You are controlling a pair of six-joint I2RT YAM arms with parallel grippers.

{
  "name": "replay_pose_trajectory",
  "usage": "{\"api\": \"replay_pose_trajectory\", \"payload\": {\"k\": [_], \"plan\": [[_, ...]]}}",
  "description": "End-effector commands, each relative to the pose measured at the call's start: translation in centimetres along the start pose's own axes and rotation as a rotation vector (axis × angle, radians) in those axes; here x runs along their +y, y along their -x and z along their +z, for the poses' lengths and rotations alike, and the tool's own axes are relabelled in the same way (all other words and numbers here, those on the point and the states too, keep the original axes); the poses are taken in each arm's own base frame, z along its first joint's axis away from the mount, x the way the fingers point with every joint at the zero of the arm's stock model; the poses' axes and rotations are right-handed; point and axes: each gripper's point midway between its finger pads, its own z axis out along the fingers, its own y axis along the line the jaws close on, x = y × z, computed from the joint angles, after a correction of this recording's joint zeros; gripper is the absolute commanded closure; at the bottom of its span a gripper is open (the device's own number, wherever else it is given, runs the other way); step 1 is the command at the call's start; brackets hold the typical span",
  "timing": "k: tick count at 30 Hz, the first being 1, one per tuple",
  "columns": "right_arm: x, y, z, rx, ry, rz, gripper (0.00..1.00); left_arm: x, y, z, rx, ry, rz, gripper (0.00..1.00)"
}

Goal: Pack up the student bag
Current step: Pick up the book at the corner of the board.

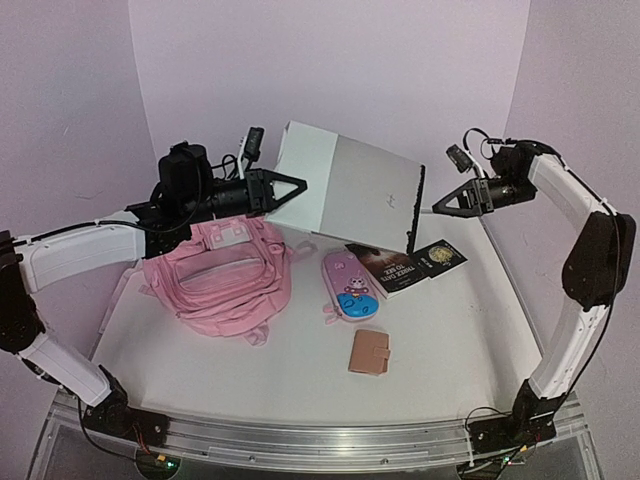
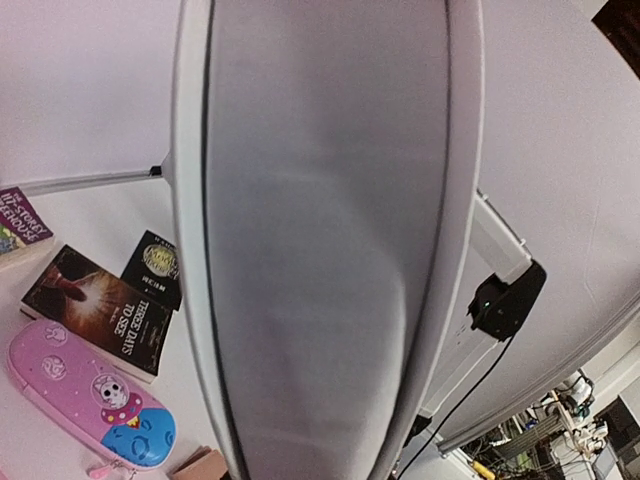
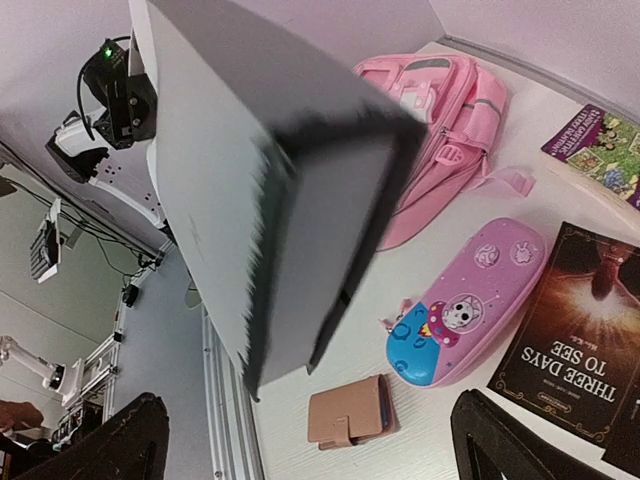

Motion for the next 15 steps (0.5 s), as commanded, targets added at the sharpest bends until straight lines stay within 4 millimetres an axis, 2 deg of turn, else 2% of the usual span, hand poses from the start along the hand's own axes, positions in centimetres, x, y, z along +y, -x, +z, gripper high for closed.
{"api": "replay_pose_trajectory", "payload": {"k": [1, 9, 15], "plan": [[4.0, -2.0, 0.4, 0.031, 0.138, 0.265, 0.02, -3.9, 4.2, -1.9, -0.139, -0.112, 0.017, 0.93], [7.1, -2.3, 3.0, 0.100, 0.202, 0.168, 0.02, -3.9, 3.8, -1.1, -0.099, -0.157, -0.030, 0.93], [7.4, -1.6, 3.9, 0.087, 0.247, 0.190, 0.04, -4.5, 2.7, -0.4, -0.038, -0.245, -0.035, 0.93]]}}
